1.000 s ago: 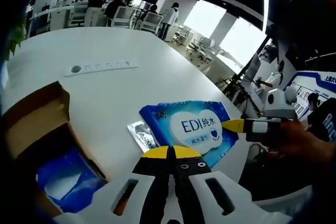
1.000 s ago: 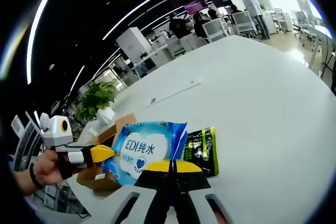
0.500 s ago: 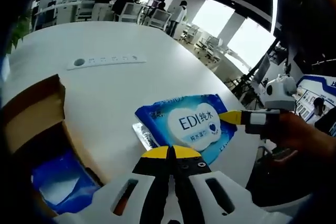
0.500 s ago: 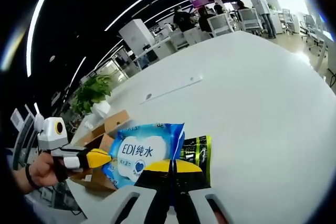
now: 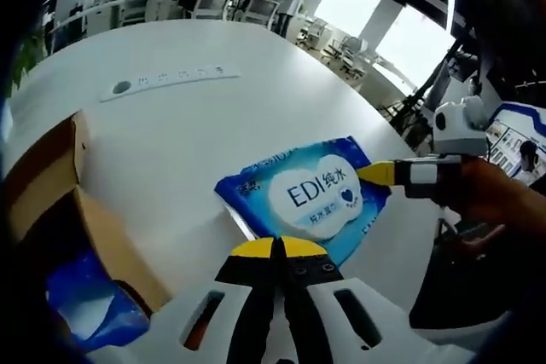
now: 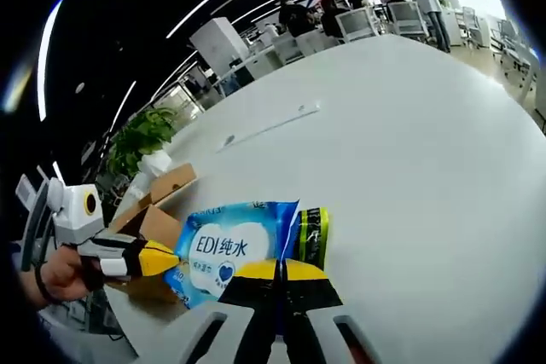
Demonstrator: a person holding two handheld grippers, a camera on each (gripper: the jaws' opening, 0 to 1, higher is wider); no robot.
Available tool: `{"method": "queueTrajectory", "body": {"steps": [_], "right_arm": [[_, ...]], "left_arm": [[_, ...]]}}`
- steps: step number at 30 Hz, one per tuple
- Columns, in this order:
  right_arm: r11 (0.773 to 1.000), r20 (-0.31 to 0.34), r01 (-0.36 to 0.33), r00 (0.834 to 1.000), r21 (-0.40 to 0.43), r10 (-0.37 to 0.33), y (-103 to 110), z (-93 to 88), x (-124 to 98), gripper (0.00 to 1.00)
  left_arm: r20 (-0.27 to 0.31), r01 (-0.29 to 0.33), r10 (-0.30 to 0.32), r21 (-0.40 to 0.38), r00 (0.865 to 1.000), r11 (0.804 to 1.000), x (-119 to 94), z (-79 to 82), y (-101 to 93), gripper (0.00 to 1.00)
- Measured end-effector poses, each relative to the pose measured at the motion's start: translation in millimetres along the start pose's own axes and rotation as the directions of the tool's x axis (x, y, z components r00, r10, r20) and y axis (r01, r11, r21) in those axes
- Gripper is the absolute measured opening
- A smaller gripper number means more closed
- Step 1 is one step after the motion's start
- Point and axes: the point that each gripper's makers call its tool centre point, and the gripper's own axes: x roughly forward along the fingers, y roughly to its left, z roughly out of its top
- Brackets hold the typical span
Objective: Operate the shoe box by opening the lid, removing the specified soft item, and placing it in the target area until the item is outside and the box remains undamaged.
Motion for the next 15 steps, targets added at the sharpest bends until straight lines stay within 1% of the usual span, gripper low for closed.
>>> {"method": "queueTrajectory", "body": {"steps": [3, 7, 9, 11, 15], "right_arm": [[1.0, -0.008, -0.003, 1.0, -0.007, 0.003, -3, -0.1, 4, 0.0], [1.0, -0.018, -0.004, 1.0, -0.014, 0.004, -6, 0.5, 9, 0.0], [0.999, -0.036, 0.004, 0.999, -0.034, -0.005, -9, -2.2, 12, 0.0], [0.999, -0.043, 0.007, 0.999, -0.036, -0.008, -11, -3.7, 15, 0.0], [0.999, -0.044, 0.006, 0.999, -0.048, -0.008, -10, -3.0, 17, 0.0]], "left_arm": [[-0.009, -0.013, 0.013, -0.018, 1.0, 1.0, 3, 0.2, 1.8, 0.0], [-0.023, -0.029, 0.028, -0.018, 0.999, 0.999, 8, -0.7, 3.0, 0.0], [-0.049, -0.039, 0.039, 0.002, 0.998, 0.999, 11, -3.2, 3.2, 0.0], [-0.061, -0.051, 0.052, 0.011, 0.997, 0.999, 12, -2.9, 4.5, 0.0], [-0.058, -0.062, 0.062, -0.007, 0.996, 0.998, 11, -3.5, 7.6, 0.0]]}}
